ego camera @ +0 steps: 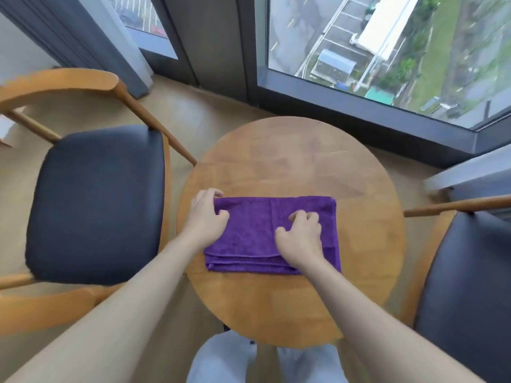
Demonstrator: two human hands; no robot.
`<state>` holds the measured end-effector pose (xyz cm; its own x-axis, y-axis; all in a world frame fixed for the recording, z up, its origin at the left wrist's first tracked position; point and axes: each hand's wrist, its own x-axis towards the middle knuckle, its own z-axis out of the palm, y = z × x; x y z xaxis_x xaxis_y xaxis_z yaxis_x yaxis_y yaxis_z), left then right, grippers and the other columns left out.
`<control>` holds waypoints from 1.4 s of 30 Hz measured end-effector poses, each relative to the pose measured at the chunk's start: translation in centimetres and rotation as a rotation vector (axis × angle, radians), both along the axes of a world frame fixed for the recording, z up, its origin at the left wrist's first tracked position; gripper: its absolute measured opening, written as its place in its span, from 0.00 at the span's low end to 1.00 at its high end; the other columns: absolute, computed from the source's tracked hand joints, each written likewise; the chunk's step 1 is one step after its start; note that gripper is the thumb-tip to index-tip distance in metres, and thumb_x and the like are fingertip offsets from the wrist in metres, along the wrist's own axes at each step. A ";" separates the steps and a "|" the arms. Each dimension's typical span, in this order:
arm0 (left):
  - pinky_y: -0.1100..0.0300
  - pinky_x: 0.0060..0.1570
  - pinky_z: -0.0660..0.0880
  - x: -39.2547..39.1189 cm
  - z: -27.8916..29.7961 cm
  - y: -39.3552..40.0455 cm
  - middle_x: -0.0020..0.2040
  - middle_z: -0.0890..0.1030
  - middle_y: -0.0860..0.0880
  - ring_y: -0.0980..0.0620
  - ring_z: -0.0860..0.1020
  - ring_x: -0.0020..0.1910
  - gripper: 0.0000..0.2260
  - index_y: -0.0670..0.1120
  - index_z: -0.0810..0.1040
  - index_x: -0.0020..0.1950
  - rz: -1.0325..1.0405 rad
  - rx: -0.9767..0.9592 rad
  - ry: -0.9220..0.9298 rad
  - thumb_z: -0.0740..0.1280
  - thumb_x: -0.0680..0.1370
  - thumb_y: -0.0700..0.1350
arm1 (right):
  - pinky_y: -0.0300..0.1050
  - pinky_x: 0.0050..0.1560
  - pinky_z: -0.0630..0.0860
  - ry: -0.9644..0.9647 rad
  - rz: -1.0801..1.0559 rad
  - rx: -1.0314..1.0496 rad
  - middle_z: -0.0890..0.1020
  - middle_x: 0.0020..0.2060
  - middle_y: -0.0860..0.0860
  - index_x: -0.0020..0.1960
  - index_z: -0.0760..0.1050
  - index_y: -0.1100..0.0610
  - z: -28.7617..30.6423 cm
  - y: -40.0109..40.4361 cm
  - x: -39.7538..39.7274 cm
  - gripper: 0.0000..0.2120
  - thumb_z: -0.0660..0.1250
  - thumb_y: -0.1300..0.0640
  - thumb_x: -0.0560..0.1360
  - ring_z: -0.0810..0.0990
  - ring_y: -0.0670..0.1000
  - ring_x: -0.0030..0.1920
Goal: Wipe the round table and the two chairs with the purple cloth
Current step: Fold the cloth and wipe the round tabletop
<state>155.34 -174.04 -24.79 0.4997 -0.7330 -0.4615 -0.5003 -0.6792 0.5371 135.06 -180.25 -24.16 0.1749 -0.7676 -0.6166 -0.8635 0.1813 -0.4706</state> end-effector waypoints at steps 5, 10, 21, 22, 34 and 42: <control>0.47 0.80 0.54 4.1 -6.9 1.4 0.81 0.62 0.46 0.47 0.55 0.81 0.26 0.48 0.65 0.78 -0.044 -0.052 -0.282 0.63 0.80 0.51 | 0.73 0.76 0.45 0.149 -0.125 -0.067 0.39 0.82 0.57 0.83 0.44 0.58 -8.1 1.2 5.2 0.43 0.60 0.39 0.80 0.39 0.62 0.82; 0.44 0.81 0.51 5.9 -12.0 0.5 0.82 0.60 0.45 0.45 0.54 0.82 0.31 0.45 0.64 0.80 -0.203 -0.221 -0.346 0.57 0.78 0.57 | 0.76 0.74 0.39 0.255 -0.055 -0.327 0.41 0.82 0.61 0.83 0.43 0.61 -13.1 -0.2 10.7 0.47 0.53 0.34 0.76 0.38 0.67 0.81; 0.41 0.80 0.55 6.6 -13.8 1.5 0.81 0.61 0.41 0.46 0.55 0.83 0.38 0.37 0.58 0.81 -0.192 -0.396 -0.257 0.58 0.73 0.53 | 0.63 0.80 0.45 -0.129 0.972 -0.616 0.51 0.83 0.47 0.83 0.52 0.53 -14.1 -4.0 16.2 0.35 0.57 0.47 0.79 0.44 0.53 0.83; 0.41 0.79 0.55 6.6 -13.7 1.5 0.81 0.61 0.41 0.46 0.55 0.82 0.38 0.37 0.59 0.81 -0.183 -0.397 -0.250 0.59 0.74 0.53 | 0.62 0.80 0.44 -0.156 1.041 -0.598 0.50 0.84 0.47 0.84 0.50 0.53 -14.0 -4.1 15.2 0.36 0.57 0.47 0.79 0.43 0.53 0.83; 0.42 0.80 0.53 6.4 -14.3 1.3 0.82 0.58 0.39 0.43 0.52 0.83 0.37 0.36 0.62 0.78 -0.290 -0.250 -0.411 0.59 0.75 0.56 | 0.63 0.80 0.47 -0.105 1.087 -0.669 0.50 0.84 0.49 0.84 0.51 0.50 -14.5 -6.9 15.9 0.33 0.54 0.43 0.81 0.45 0.52 0.83; 0.42 0.80 0.53 6.2 -14.6 1.3 0.81 0.60 0.40 0.43 0.55 0.82 0.34 0.38 0.60 0.79 -0.261 -0.247 -0.408 0.58 0.76 0.52 | 0.63 0.80 0.43 -0.018 0.643 -0.566 0.49 0.84 0.50 0.84 0.52 0.50 -13.6 -6.2 20.6 0.36 0.51 0.43 0.77 0.44 0.54 0.83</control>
